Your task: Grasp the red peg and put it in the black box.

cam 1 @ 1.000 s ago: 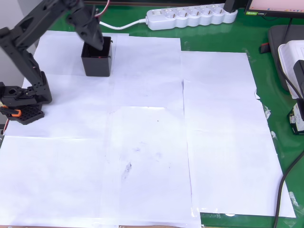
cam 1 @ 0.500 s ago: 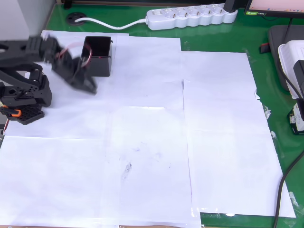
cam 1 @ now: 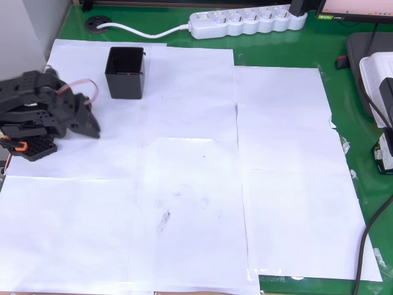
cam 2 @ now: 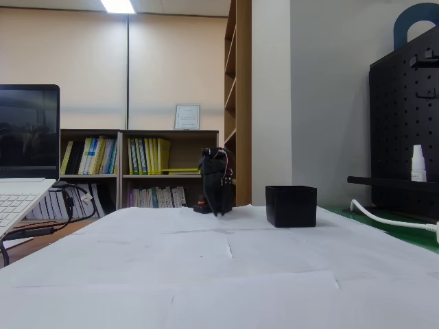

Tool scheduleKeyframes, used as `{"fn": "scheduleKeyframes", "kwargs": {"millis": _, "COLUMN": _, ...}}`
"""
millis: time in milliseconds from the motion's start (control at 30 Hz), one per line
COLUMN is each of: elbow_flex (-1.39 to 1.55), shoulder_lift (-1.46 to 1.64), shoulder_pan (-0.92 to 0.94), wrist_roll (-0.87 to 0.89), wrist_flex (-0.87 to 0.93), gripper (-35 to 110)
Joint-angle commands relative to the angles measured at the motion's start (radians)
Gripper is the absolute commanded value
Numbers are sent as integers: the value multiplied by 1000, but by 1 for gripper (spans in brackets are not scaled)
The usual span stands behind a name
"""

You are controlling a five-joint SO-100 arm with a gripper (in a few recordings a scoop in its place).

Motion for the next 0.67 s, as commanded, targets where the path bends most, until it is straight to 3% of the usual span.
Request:
{"fn": "scheduleKeyframes", "kwargs": {"millis": 0, "elbow_flex": 3, "shoulder_lift": -12, "shoulder_pan": -3, "wrist_roll": -6, "wrist_flex": 75, "gripper": 0}}
{"fn": "scheduleKeyframes", "kwargs": {"millis": 633, "elbow_flex": 2, "shoulder_lift": -14, "shoulder_pan": 11, "wrist_roll": -31, "wrist_flex": 81, "gripper": 0}}
